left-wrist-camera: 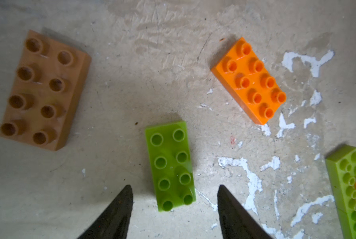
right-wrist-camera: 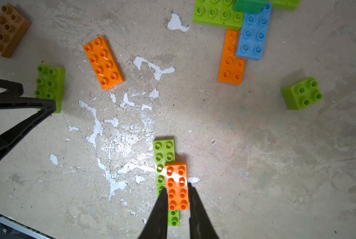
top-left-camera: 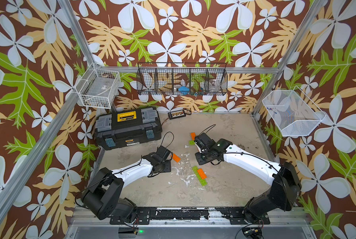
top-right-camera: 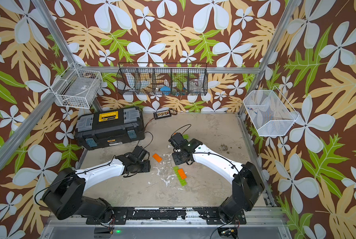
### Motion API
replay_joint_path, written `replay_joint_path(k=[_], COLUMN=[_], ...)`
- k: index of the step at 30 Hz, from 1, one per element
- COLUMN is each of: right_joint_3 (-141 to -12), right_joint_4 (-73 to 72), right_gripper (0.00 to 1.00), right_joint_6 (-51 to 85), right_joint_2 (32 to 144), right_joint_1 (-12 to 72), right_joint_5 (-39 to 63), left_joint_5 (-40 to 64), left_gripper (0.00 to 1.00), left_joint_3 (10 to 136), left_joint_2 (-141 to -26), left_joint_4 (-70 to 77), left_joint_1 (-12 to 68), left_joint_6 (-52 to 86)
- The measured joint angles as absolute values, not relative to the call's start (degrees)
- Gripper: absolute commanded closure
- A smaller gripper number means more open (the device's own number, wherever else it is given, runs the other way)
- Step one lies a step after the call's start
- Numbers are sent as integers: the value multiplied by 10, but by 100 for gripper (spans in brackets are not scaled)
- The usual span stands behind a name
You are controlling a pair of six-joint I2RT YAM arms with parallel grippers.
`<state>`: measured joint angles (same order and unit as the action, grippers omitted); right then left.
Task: Assemble a small pinwheel with lego
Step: Move the lego brick at the center of the board.
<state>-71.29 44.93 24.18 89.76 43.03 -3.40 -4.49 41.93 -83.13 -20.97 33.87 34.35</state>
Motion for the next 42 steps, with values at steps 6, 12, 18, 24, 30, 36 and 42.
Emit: replay_joint_path(k=[6,12,18,24,30,36,42], right_joint_3=[-707,-702,-686,-653,-639,-630,-628], right_joint_4=[451,451,451,442,442,441,431], right_gripper=[80,80,80,79,78,78,78], right_joint_6=[242,247,256,267,266,265,264], right_joint_2=[890,876,839,791,774,761,740], right_joint_1=[428,422,389,326,315,315,322], right_joint_5=[-37,-49,-63,-62,-60,-60,-50], left_joint_5=[-51,-63,-58,-60,-67,-119,-122], left_gripper=[48,62,68,57,44,44,45], left_joint_3=[437,453,474,510,504,493,480], left_joint_2=[-861,-893,-913,-958,-963,-942,-913], left_joint_4=[-219,-222,-224,-206,-189,-224,-269], left_joint_1=[352,373,439,563,587,587,587], left_joint_6=[329,314,296,268,269,291,317])
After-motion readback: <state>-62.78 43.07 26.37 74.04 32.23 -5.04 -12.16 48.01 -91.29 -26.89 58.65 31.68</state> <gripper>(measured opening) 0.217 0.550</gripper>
